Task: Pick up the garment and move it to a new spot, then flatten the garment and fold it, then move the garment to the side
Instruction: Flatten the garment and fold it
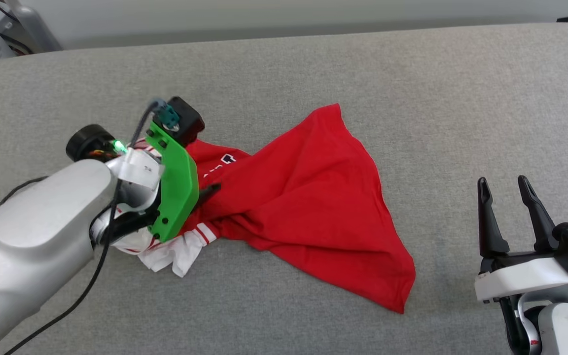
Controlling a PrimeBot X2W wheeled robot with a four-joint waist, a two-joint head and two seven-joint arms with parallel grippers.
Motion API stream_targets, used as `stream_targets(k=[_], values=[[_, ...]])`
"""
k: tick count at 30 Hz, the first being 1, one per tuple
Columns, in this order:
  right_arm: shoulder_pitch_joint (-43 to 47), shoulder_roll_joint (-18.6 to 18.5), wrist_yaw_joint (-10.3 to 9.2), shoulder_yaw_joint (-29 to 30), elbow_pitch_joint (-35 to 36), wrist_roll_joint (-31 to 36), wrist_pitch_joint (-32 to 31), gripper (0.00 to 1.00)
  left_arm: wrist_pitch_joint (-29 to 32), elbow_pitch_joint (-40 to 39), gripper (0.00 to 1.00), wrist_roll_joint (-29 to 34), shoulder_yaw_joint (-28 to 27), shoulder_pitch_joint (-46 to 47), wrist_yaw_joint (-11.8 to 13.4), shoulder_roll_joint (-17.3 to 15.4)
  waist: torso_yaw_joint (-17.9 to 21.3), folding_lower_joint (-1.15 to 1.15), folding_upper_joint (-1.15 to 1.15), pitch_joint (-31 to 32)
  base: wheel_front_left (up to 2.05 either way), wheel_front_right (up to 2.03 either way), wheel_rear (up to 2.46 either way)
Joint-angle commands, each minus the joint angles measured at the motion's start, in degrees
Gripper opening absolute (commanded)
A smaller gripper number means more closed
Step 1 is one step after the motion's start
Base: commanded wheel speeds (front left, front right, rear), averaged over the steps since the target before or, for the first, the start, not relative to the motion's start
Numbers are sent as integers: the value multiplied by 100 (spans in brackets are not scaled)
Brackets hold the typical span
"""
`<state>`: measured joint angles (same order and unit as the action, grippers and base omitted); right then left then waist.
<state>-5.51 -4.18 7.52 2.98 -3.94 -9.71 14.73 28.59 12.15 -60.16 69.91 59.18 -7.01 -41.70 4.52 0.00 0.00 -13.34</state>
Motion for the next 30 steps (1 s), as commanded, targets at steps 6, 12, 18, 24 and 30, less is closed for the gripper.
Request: stream_targets(k=[6, 12, 18, 24, 30], values=[[-193, 18, -3, -29, 21, -25, 27, 100, 415, 371, 100, 56, 254, -172, -43, 75, 215, 0, 0, -257, 0, 0, 0], [-210, 27, -3, 2, 14, -16, 27, 100, 443, 517, 40, 241, 323, -428, -46, 56, 260, 0, 0, -283, 0, 0, 0], [-159, 35, -3, 52, 3, 18, 27, 100, 103, 406, 0, 393, 335, -261, -46, 30, 171, 0, 0, -139, 0, 0, 0], [-150, 43, -3, -37, -42, 2, 27, 100, -664, 187, 0, 945, 339, 180, -47, 45, 184, 0, 0, 35, 0, 0, 0], [-128, 67, -3, -111, -28, -43, 27, 100, -1394, 242, 0, 1486, 340, 498, -47, 645, 349, 0, 0, 43, 0, 0, 0]])
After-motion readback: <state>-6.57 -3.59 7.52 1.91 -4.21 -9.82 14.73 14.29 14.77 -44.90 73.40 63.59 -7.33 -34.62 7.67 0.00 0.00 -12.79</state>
